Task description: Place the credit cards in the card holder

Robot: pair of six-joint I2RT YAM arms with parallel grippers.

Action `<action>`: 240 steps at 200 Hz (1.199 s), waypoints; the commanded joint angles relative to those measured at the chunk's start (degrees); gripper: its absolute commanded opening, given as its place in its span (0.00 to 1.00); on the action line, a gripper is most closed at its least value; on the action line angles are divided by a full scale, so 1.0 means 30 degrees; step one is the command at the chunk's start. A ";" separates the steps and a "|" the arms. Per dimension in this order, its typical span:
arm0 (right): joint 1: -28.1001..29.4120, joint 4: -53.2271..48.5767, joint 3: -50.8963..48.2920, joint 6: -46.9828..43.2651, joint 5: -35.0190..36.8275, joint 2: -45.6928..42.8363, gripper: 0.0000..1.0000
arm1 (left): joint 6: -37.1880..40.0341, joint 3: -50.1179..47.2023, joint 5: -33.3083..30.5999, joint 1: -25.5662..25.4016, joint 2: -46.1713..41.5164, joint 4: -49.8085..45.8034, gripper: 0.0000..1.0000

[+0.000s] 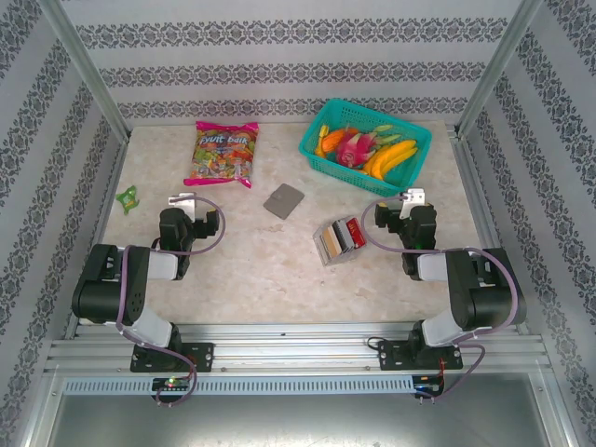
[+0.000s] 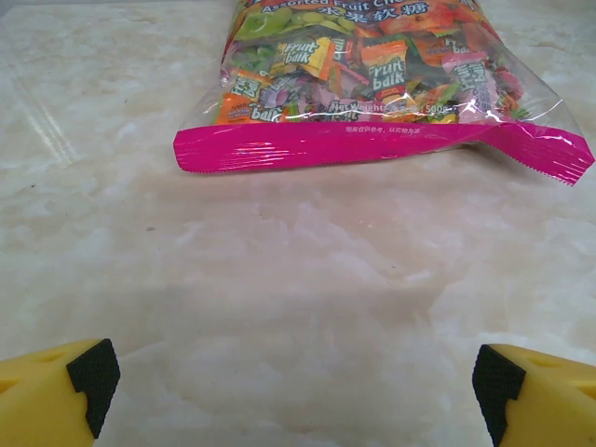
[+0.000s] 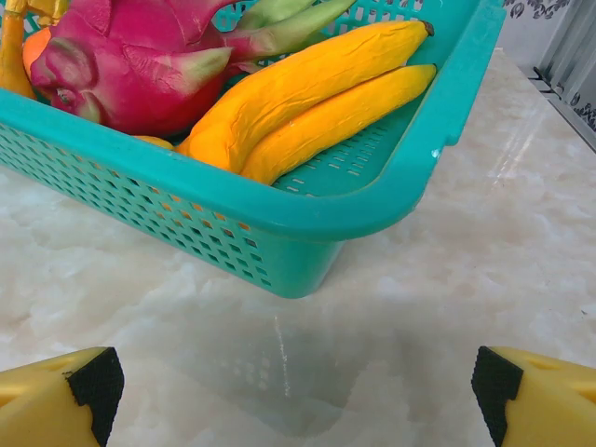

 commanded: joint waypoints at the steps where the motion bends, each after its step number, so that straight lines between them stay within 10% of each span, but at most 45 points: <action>1: -0.0111 0.0223 0.0352 -0.0046 -0.0381 -0.0190 0.98 | 0.0273 0.0403 0.0388 0.0209 -0.0072 -0.0153 1.00; 141: 0.0314 0.0927 -0.0449 -0.0437 0.0098 -0.1627 0.98 | 0.0553 -0.1147 0.1136 0.0179 -0.1412 0.1668 1.00; 188: 0.0585 -1.5221 0.4343 0.6960 -0.0942 -0.8746 0.98 | -0.4515 0.3475 -0.0731 0.0224 -0.7211 -1.2186 1.00; 209: 0.0879 -1.5096 0.5416 0.8284 -0.7598 -0.8718 0.97 | -0.6263 0.4828 0.3364 0.0209 -0.7342 -1.4196 1.00; 240: 0.3456 -1.7038 0.8631 0.9525 -0.9225 -0.5961 0.85 | -0.8717 0.6590 1.0876 -0.0078 -0.4303 -1.3371 1.00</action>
